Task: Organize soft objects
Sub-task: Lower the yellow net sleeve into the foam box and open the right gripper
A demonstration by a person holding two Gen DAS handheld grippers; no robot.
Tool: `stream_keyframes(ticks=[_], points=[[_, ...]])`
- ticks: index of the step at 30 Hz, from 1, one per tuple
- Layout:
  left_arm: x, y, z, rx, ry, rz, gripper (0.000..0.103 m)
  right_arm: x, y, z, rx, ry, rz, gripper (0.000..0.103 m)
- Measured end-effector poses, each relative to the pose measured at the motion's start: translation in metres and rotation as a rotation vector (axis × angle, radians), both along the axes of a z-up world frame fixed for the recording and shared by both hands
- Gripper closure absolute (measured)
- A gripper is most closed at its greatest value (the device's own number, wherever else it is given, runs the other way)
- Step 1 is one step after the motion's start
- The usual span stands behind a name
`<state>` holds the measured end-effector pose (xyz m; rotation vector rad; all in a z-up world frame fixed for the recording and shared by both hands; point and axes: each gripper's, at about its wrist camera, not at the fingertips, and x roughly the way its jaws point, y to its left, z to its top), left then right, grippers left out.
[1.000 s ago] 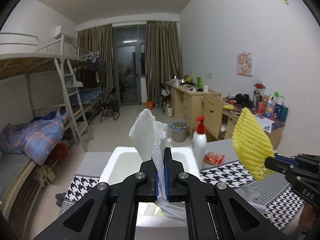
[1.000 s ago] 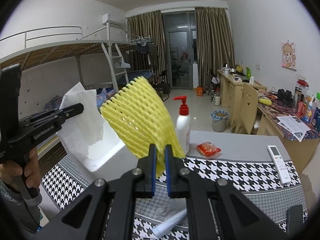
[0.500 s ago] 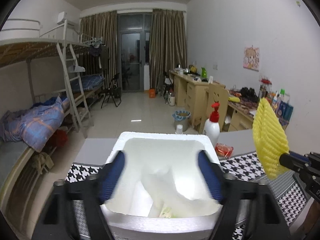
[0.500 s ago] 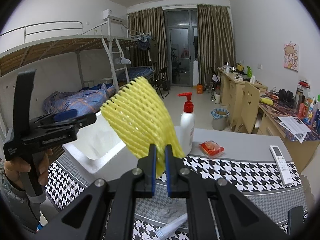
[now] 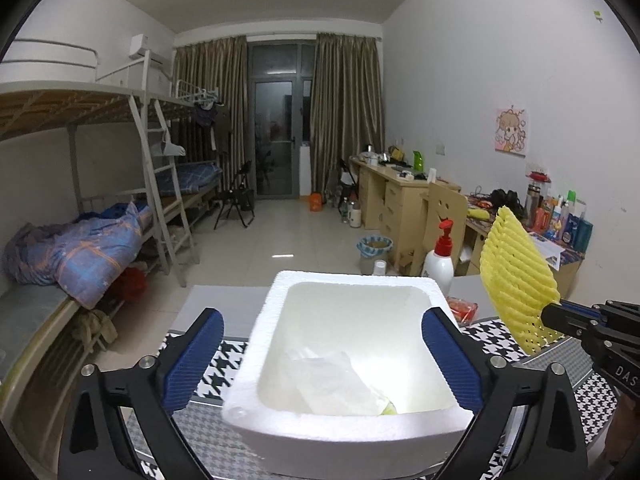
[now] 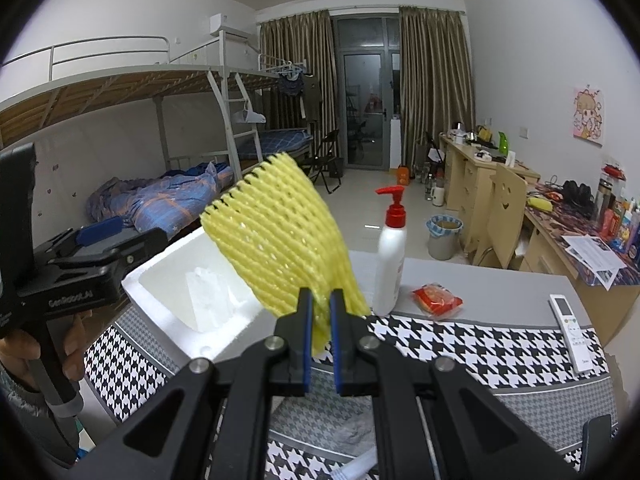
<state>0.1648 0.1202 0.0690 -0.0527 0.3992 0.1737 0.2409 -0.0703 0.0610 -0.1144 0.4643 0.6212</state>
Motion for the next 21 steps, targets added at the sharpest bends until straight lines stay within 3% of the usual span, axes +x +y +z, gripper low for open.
stream_keyframes(ticks=[21], points=[[-0.034,0.032,-0.002,0.013,-0.047,0.083,0.001,-0.003,0.041,0.007,-0.001,-0.012,0.074,0.092]])
